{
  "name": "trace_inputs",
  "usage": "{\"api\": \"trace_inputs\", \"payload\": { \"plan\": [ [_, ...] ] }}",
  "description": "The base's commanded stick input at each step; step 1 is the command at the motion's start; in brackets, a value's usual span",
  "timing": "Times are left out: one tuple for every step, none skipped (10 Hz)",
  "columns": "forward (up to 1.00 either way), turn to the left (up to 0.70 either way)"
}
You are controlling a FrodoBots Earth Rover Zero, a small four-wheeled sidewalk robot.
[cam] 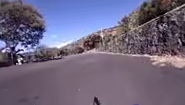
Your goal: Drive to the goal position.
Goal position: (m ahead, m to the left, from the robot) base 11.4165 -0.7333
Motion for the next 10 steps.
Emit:
{"api": "trace_inputs", "payload": {
  "plan": [
    [0.70,0.00],
    [0.70,0.00],
    [0.70,0.00],
    [0.70,0.00],
    [0.70,0.00],
    [0.70,0.00],
    [0.70,0.00],
    [0.70,0.00],
    [0.70,0.00],
    [0.70,0.00]
  ]
}}
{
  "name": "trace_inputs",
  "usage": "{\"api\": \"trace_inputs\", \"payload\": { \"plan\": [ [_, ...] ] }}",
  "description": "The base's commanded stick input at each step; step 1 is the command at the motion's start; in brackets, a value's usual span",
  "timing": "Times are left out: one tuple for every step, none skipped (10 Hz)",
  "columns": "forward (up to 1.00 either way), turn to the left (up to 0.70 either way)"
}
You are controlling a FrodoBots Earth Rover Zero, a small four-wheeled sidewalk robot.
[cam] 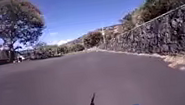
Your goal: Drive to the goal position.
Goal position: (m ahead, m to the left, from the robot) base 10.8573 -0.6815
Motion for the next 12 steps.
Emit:
{"api": "trace_inputs", "payload": {
  "plan": [
    [0.70,0.00],
    [0.70,0.00],
    [0.70,0.00],
    [0.70,0.00],
    [0.70,0.00],
    [0.70,0.00],
    [0.70,-0.17],
    [0.70,-0.28],
    [0.70,-0.28],
    [0.70,-0.19],
    [0.70,-0.02],
    [0.70,0.00]
  ]
}}
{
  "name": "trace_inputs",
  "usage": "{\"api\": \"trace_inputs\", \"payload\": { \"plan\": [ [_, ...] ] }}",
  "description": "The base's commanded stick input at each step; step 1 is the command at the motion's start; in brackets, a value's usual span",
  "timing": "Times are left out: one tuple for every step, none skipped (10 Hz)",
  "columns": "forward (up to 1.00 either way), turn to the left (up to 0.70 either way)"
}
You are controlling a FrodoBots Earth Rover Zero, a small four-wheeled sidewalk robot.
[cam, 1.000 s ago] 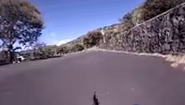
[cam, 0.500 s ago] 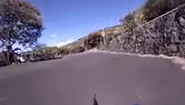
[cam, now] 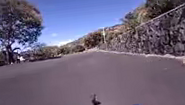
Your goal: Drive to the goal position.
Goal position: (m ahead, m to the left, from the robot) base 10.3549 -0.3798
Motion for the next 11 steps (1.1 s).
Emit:
{"api": "trace_inputs", "payload": {
  "plan": [
    [0.70,0.00],
    [0.70,0.00],
    [0.70,0.00],
    [0.70,0.00],
    [0.70,0.00],
    [0.70,0.00],
    [0.70,0.00],
    [0.70,0.00],
    [0.70,0.00],
    [0.70,0.00],
    [0.70,0.00]
  ]
}}
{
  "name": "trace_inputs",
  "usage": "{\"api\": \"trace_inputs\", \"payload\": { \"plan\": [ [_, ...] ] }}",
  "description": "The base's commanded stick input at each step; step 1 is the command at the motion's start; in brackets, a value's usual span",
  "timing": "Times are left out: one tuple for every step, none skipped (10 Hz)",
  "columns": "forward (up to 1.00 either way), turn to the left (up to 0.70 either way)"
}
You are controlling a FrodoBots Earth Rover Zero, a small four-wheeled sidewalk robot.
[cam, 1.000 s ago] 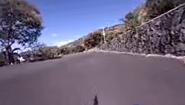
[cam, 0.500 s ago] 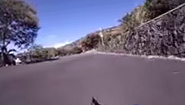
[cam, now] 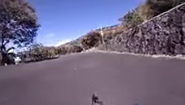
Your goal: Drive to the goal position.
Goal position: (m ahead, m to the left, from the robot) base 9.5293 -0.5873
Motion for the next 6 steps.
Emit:
{"api": "trace_inputs", "payload": {
  "plan": [
    [0.70,0.00],
    [0.70,0.00],
    [0.70,0.00],
    [0.70,0.00],
    [0.70,-0.07],
    [0.70,-0.20]
  ]
}}
